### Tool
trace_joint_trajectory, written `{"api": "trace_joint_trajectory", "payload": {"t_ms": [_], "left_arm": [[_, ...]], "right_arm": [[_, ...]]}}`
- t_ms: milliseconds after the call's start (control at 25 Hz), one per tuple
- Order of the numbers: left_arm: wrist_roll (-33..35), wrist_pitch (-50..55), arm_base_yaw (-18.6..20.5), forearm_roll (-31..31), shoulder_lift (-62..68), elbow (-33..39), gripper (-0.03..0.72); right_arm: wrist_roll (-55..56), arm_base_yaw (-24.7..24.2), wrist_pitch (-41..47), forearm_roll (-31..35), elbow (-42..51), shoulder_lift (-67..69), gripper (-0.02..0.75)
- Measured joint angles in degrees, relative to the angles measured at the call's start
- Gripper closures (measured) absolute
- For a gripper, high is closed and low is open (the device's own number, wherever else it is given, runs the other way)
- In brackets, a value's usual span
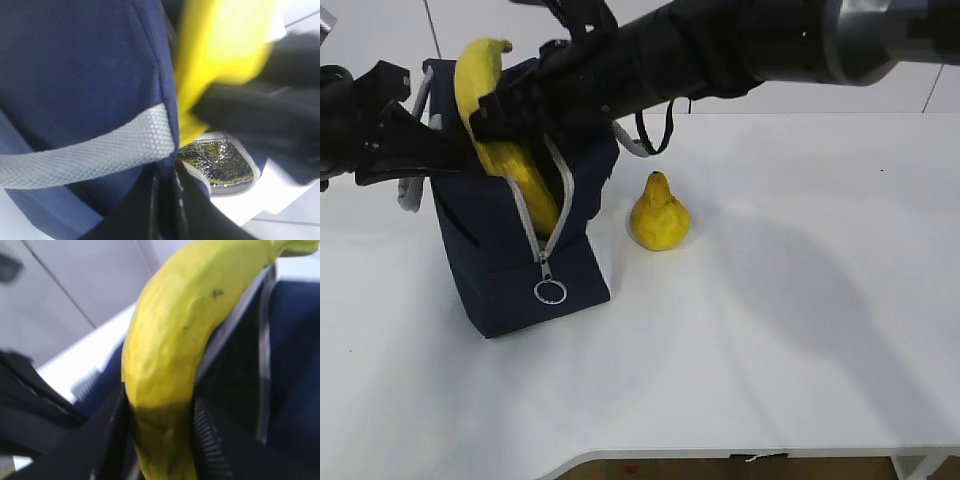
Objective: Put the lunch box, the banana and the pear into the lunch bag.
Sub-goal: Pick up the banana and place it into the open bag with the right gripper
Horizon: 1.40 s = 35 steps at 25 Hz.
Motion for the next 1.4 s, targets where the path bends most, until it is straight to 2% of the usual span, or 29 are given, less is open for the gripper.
{"api": "trace_joint_trajectory", "payload": {"t_ms": [200, 520, 880, 1160, 1240, 1400], "left_arm": [[0.0, 0.1, 0.0, -0.6, 0.0, 0.0, 0.690], [0.0, 0.6, 0.0, -2.0, 0.0, 0.0, 0.690], [0.1, 1.7, 0.0, -2.0, 0.0, 0.0, 0.690], [0.2, 2.1, 0.0, -2.1, 0.0, 0.0, 0.690], [0.2, 2.2, 0.0, -2.1, 0.0, 0.0, 0.690], [0.3, 2.6, 0.0, -2.1, 0.0, 0.0, 0.690]], "right_arm": [[1.8, 0.0, 3.9, -5.0, 0.0, 2.8, 0.446], [5.9, 0.0, 10.3, -18.4, -0.9, 4.8, 0.446], [3.2, 0.0, 24.5, -21.3, -5.9, 5.1, 0.449], [0.0, 0.0, 26.9, -22.8, -9.2, 5.3, 0.445], [-0.2, 0.0, 26.9, -23.3, -9.5, 5.3, 0.394], [-0.4, 0.0, 25.2, -25.1, -9.7, 5.3, 0.200]]}}
